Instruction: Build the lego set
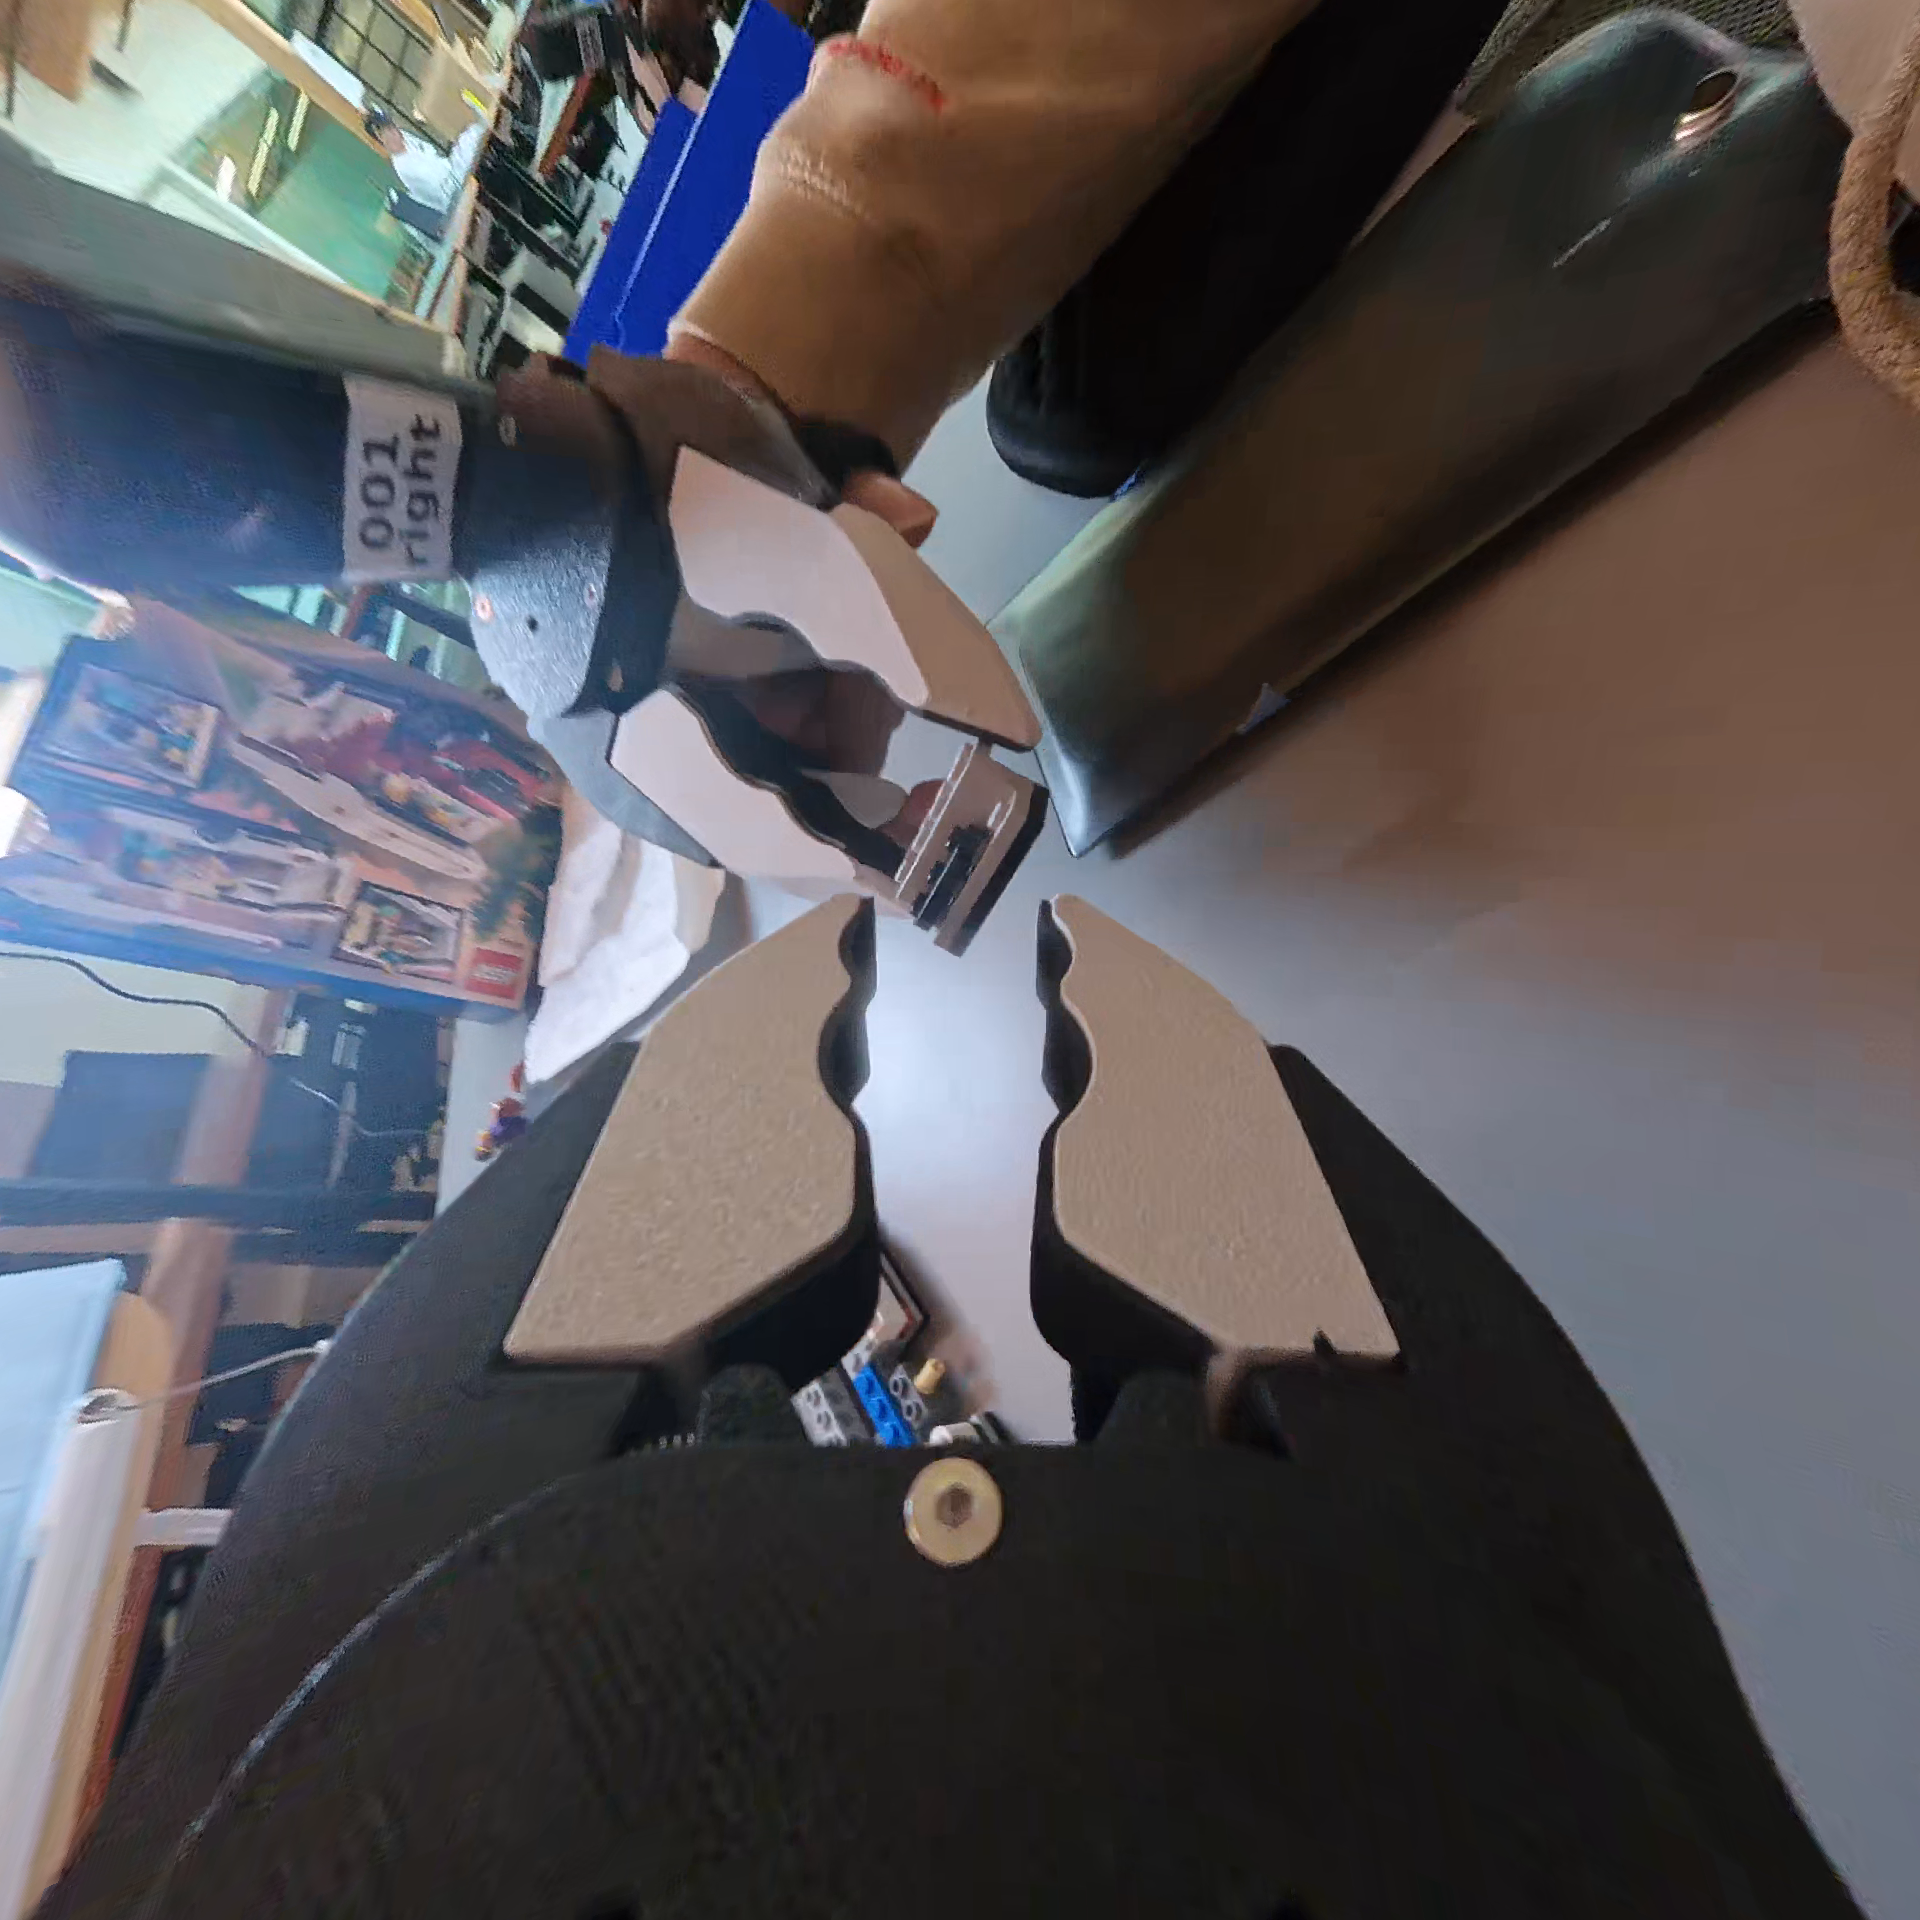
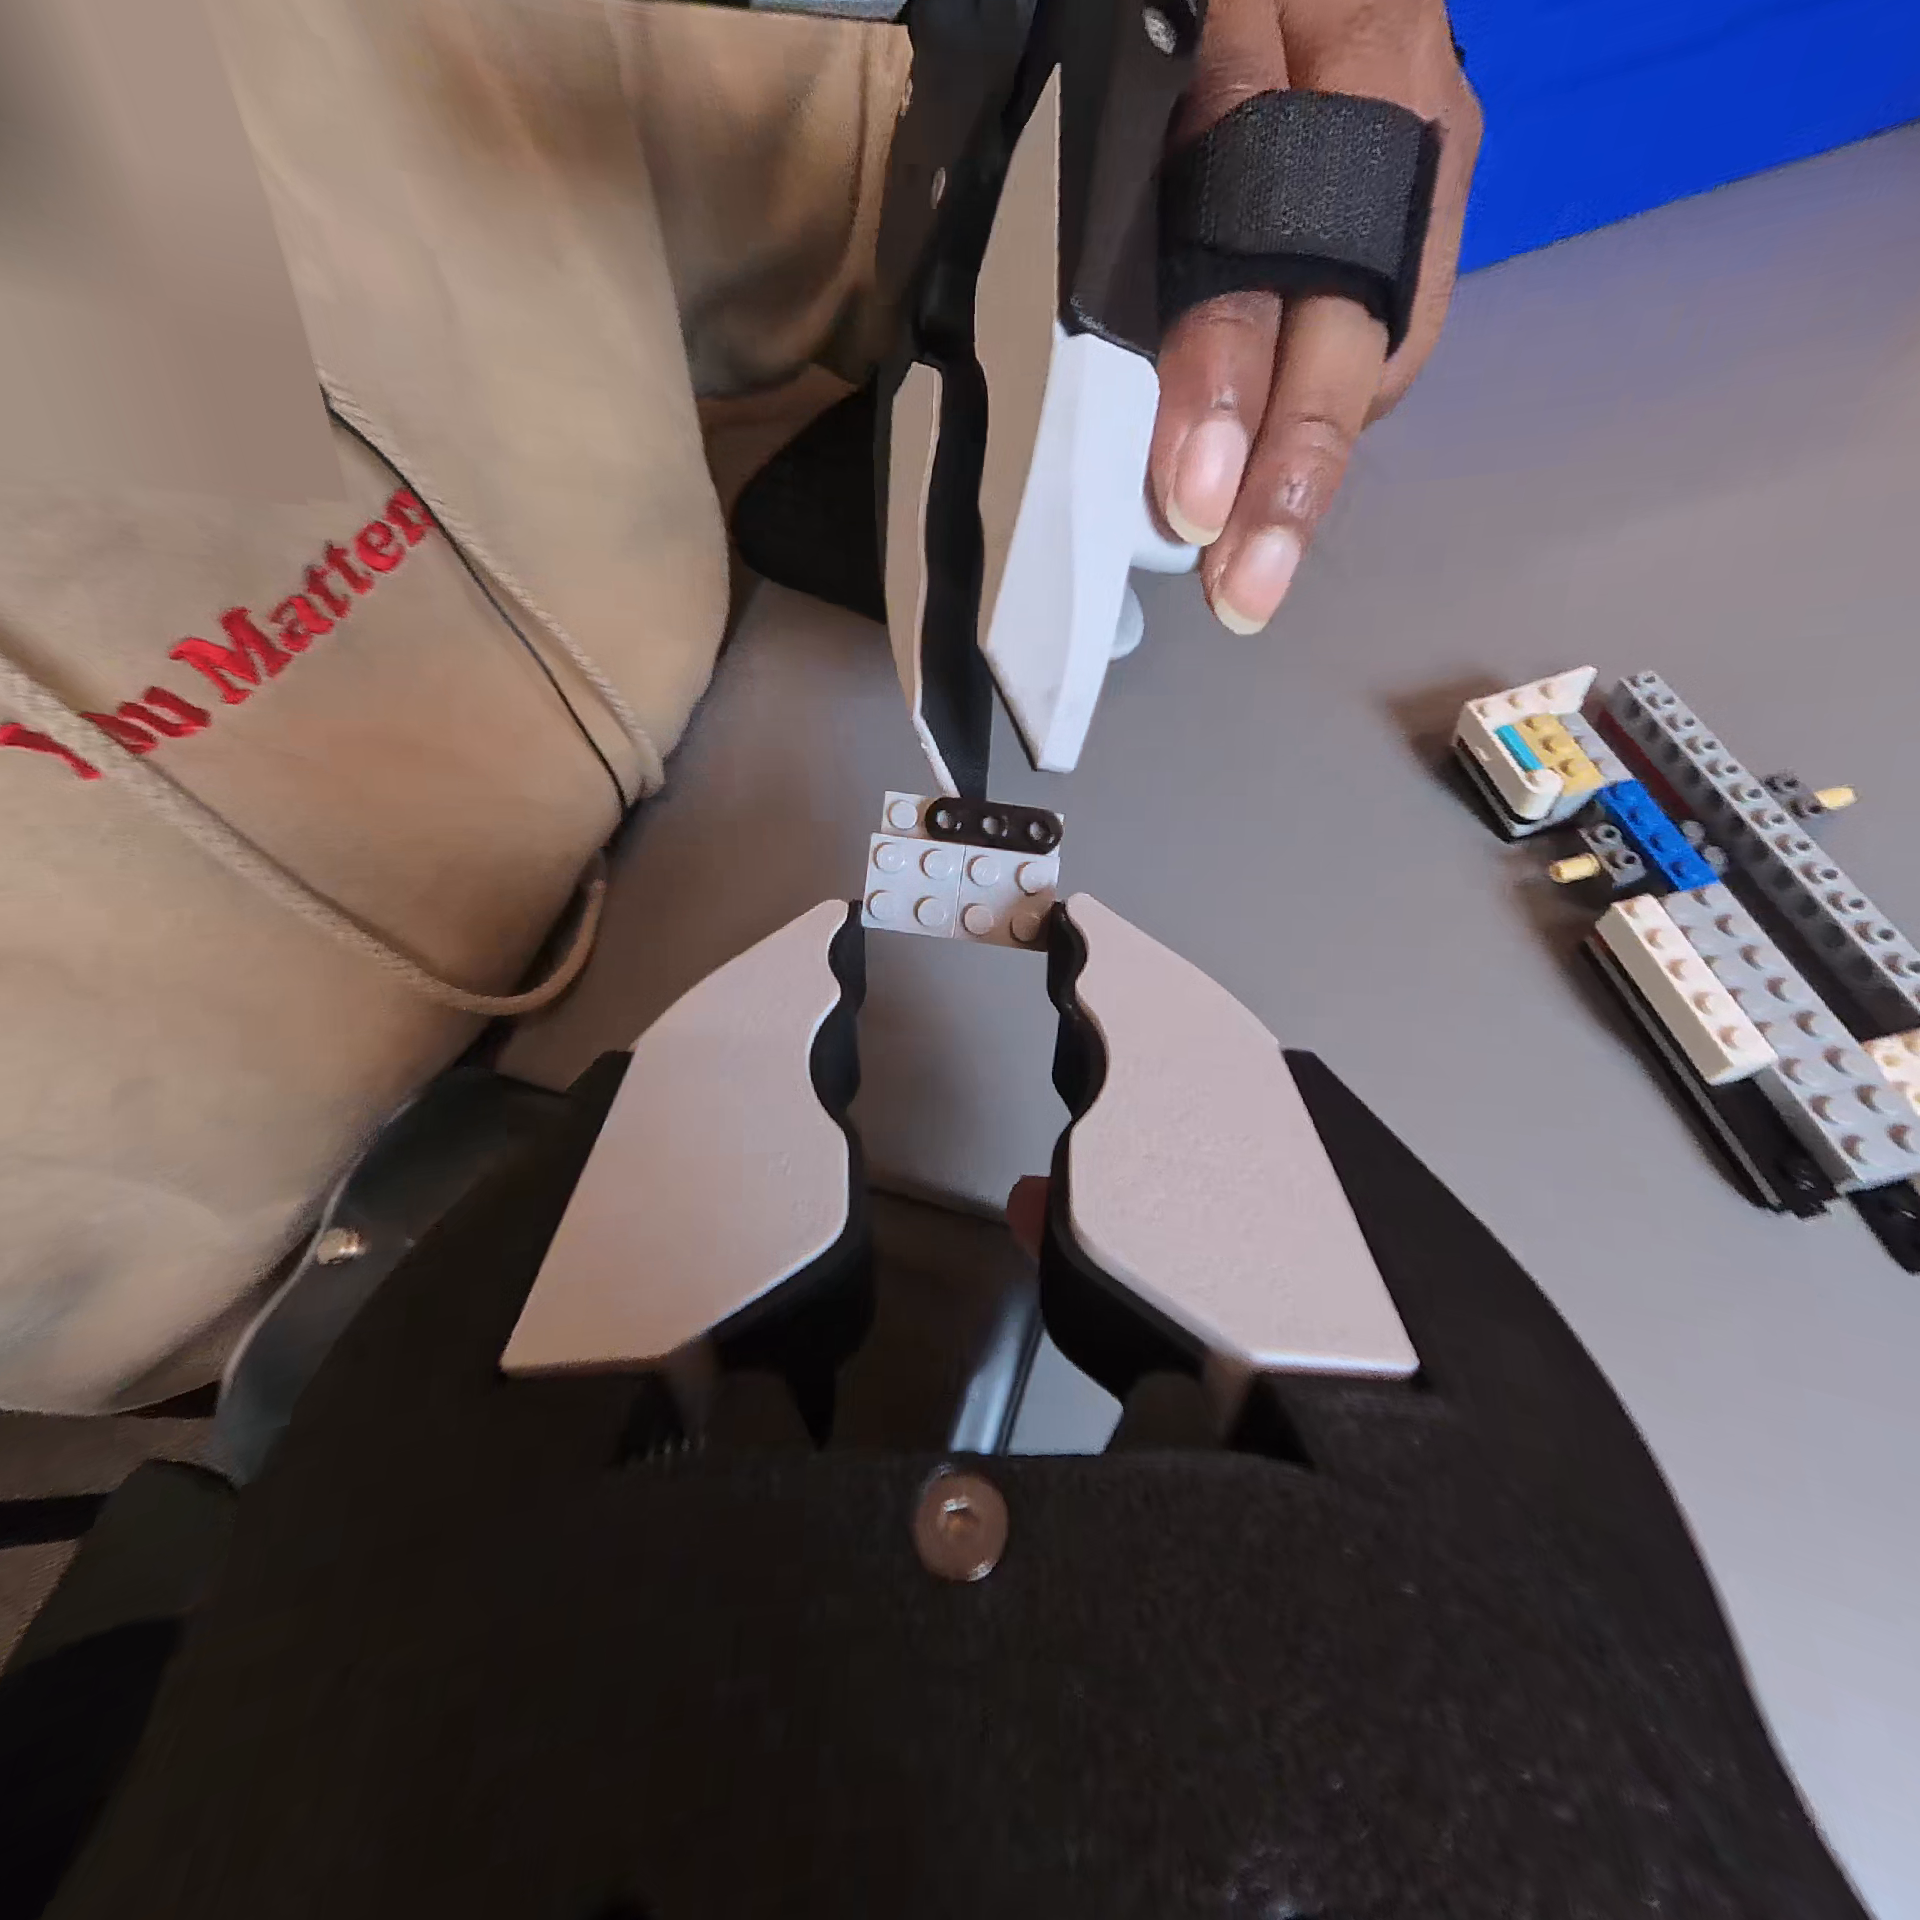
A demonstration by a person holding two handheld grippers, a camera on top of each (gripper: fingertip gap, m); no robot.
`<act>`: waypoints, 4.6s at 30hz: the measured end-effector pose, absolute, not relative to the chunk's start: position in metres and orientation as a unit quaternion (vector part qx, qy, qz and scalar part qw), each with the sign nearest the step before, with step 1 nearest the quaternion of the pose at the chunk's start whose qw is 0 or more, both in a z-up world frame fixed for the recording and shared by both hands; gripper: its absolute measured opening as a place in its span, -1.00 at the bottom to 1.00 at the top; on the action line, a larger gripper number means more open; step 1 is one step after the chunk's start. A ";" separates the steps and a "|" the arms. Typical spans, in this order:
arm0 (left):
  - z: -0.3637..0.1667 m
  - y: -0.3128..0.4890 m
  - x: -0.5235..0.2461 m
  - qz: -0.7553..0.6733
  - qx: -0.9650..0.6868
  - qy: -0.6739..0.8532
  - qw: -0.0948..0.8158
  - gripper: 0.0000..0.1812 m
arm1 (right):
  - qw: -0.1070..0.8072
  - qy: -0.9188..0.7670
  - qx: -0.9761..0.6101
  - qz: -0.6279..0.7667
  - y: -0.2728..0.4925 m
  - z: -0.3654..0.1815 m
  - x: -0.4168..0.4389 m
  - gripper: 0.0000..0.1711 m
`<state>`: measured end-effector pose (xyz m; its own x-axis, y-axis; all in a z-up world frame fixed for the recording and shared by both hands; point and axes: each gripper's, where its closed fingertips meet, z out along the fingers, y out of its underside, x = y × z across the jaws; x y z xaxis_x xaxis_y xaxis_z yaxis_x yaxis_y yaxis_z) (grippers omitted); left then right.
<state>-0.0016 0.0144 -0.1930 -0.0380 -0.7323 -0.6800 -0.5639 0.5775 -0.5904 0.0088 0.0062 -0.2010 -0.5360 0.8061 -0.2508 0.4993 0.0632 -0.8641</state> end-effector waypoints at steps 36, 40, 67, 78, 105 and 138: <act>-0.190 -0.022 0.005 -0.103 -0.440 0.759 0.469 -0.86 | 0.072 -0.689 -0.395 0.603 -0.034 -0.188 0.006 -0.60; -0.186 -0.007 -0.004 -0.110 -0.466 0.739 0.473 -0.86 | 0.141 -0.677 -0.437 0.575 -0.011 -0.180 -0.001 -0.50; -0.197 0.047 -0.036 -0.088 -0.623 0.647 0.431 -0.86 | 0.497 -0.686 -0.469 0.252 0.041 -0.185 -0.043 -0.88; -0.151 0.036 -0.030 -0.159 -0.569 0.618 0.519 -0.84 | 0.551 -0.617 -0.414 0.380 0.035 -0.142 -0.034 -0.90; -0.136 0.026 -0.022 -0.094 -0.517 0.642 0.559 -0.86 | 0.587 -0.637 -0.363 0.344 0.017 -0.126 -0.029 -0.86; -0.128 0.017 -0.011 -0.212 -0.539 0.598 0.554 -0.78 | 0.523 -0.562 -0.372 0.522 0.003 -0.106 -0.026 -0.86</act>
<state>-0.0113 0.0165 -0.1283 0.1943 -0.8791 -0.4353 -0.4102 0.3303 -0.8501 -0.0257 0.0030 -0.1065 -0.1768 0.9639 0.1992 -0.1270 0.1784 -0.9757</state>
